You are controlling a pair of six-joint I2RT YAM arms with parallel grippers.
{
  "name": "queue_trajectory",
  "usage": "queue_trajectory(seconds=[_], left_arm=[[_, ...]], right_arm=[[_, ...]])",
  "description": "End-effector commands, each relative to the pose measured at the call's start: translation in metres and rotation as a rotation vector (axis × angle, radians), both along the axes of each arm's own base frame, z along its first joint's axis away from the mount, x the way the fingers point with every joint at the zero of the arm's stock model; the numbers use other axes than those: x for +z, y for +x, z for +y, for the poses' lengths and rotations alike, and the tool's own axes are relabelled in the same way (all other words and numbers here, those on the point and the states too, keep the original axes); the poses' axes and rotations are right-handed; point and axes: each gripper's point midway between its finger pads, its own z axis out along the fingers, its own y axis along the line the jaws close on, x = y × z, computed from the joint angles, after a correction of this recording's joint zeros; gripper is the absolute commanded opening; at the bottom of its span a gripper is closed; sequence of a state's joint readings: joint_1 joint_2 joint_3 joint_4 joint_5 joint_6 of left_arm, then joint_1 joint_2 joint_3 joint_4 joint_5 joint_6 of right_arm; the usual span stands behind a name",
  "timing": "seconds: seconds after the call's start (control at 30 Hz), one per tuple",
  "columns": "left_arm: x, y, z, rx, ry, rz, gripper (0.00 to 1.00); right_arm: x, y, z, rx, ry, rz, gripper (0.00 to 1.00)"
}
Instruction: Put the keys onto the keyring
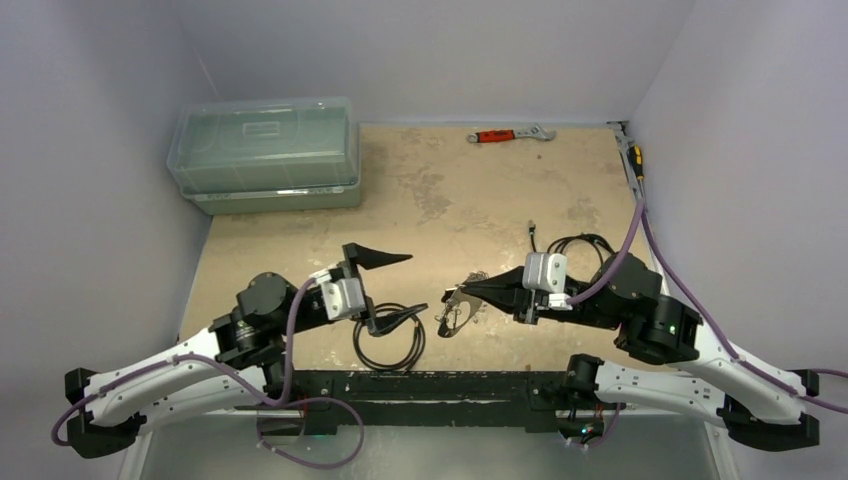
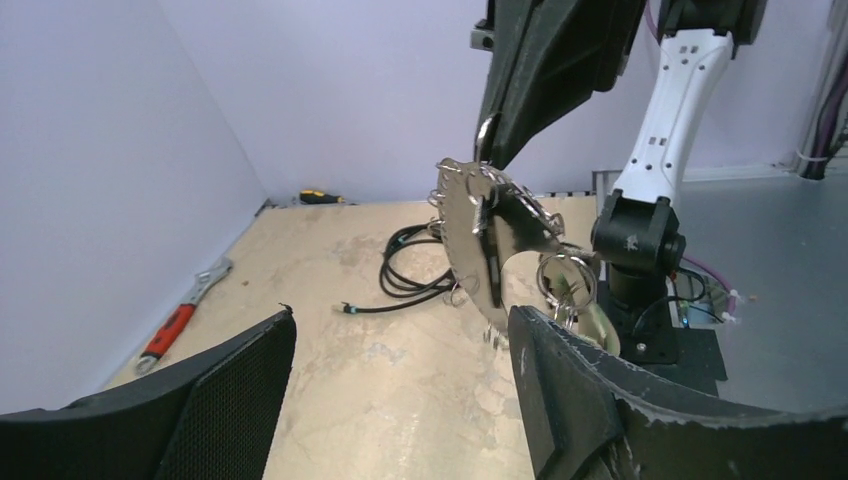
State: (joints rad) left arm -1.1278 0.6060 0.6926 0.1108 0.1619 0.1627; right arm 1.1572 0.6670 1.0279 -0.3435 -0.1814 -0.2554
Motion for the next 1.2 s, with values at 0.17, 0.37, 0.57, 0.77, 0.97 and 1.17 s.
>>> queue_trajectory(seconds=[0.17,0.37,0.57,0.77,0.97,1.17], left_arm=[[-0.002,-0.017,-0.035,-0.170,-0.021,-0.002,0.69],[-0.005,-0.018,-0.036,-0.177,-0.056,0.005,0.69],[-0.008,-0.020,-0.041,-0.200,-0.074,0.016,0.61],[-0.010,-0.019,-0.047,-0.209,-0.085,0.041,0.57],[-0.009,-0.022,-0.048,-0.228,-0.110,0.028,0.43],[-0.009,-0.023,-0.049,-0.237,-0.116,0.007,0.25]], right_arm=[[0.021,-0.006,-0.001,0.035,0.077,-0.049,0.00],[0.023,-0.010,-0.001,0.053,0.085,-0.052,0.00],[0.024,-0.011,0.000,0.060,0.087,-0.051,0.00],[0.025,-0.012,0.000,0.067,0.090,-0.051,0.00],[0.022,-0.013,0.002,0.076,0.081,-0.044,0.00],[0.022,-0.015,0.003,0.088,0.076,-0.040,0.00]])
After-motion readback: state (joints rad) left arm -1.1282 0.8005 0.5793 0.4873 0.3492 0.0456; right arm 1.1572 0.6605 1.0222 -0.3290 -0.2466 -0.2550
